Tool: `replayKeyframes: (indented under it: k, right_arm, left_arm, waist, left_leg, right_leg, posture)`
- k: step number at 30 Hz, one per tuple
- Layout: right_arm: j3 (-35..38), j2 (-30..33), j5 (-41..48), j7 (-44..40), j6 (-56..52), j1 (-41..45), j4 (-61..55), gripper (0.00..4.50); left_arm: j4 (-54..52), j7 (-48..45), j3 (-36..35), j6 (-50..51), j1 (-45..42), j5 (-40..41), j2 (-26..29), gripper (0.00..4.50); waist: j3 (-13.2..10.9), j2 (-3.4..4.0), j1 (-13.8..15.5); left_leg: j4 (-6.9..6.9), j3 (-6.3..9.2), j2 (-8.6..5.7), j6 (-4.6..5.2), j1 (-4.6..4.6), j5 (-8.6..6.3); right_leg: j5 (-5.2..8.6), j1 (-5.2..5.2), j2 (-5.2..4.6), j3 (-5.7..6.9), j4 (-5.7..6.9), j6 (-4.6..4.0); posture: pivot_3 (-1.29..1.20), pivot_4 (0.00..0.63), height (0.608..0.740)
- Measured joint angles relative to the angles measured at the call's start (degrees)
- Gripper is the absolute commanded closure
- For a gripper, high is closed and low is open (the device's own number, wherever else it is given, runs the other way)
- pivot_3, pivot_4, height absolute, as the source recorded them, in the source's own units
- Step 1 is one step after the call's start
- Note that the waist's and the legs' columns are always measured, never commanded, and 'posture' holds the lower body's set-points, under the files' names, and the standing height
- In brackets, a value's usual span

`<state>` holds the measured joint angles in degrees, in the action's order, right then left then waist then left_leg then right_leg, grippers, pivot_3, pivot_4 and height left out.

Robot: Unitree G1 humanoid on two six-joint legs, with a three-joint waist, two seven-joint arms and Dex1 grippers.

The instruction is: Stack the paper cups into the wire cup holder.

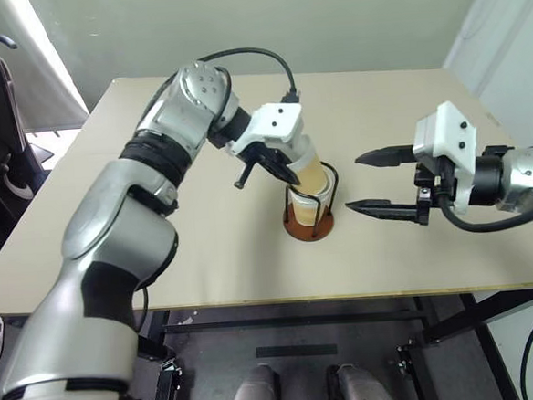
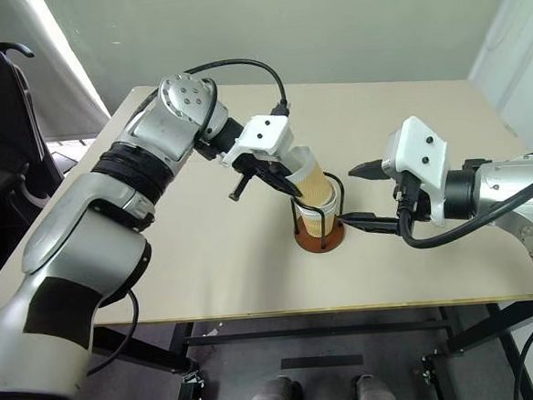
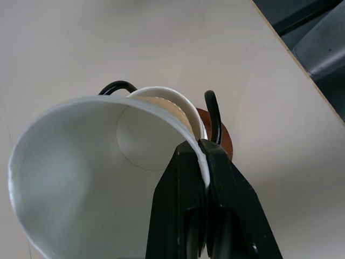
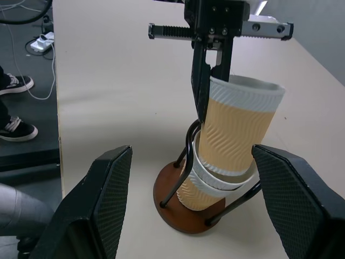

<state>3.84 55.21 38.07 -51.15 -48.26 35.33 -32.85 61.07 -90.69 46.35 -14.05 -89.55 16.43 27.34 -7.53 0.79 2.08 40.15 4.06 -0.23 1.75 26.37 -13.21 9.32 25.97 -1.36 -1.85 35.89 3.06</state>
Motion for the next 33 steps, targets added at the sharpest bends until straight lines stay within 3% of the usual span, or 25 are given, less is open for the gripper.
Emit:
replayKeyframes:
  k: [1,4,15,22,28,33]
  right_arm:
    - [0.0,0.0,0.0,0.0,0.0,-0.2,0.0,0.92]
    - [0.0,0.1,0.0,0.0,-0.1,-0.5,0.0,0.92]
    - [0.0,0.3,-0.1,0.0,0.0,-0.6,0.6,0.92]
    - [0.0,0.5,-0.7,-0.8,1.7,-0.6,2.6,0.92]
    - [-1.7,0.1,-3.7,-2.8,5.2,0.5,8.5,0.92]
    - [-4.1,-1.2,-7.0,-4.6,8.3,3.1,17.2,0.92]
  left_arm:
    - [1.1,0.0,-0.8,-0.9,0.0,-1.2,-0.7,4.45]
    - [3.1,0.0,-3.2,-2.0,0.0,-3.6,-2.5,3.85]
    - [6.8,0.0,-17.2,-1.8,-0.2,-8.3,-8.5,0.09]
    - [6.8,0.9,-27.0,5.4,-0.2,-8.2,-8.3,0.09]
    - [5.4,6.0,-35.3,12.2,0.5,-7.6,-3.0,0.09]
    - [-0.2,11.5,-39.8,16.6,6.5,-7.5,0.5,0.09]
  waist:
    - [0.0,0.00,0.0]
    - [0.0,0.00,0.0]
    - [0.0,-0.01,0.1]
    - [0.0,-0.01,0.0]
    - [0.0,0.00,-0.3]
    - [0.0,0.00,-0.2]
  left_leg:
    - [0.00,0.00,-0.01,0.00,0.00,0.00]
    - [0.00,0.00,-0.01,0.00,0.01,0.00]
    - [0.00,-0.04,-0.02,0.03,0.02,-0.02]
    - [0.00,-0.05,0.02,0.03,0.00,-0.01]
    - [-0.02,-0.07,0.04,0.03,-0.06,0.00]
    - [-0.01,-0.10,0.01,0.03,-0.12,0.03]
  right_leg:
    - [0.00,0.00,0.02,0.01,0.00,0.00]
    - [-0.01,0.00,0.01,0.01,0.00,0.02]
    - [0.01,0.00,0.00,-0.02,-0.02,0.08]
    - [0.01,0.02,0.02,-0.05,-0.02,0.09]
    - [0.02,0.03,0.04,-0.11,-0.01,0.08]
    - [-0.01,0.00,0.05,-0.06,0.01,0.04]
  posture:
    - [0.00,0.150,0.740]
    - [0.00,0.150,0.740]
    - [0.00,0.150,0.740]
    - [0.00,0.150,0.740]
    - [0.00,0.150,0.740]
    - [0.00,0.150,0.740]
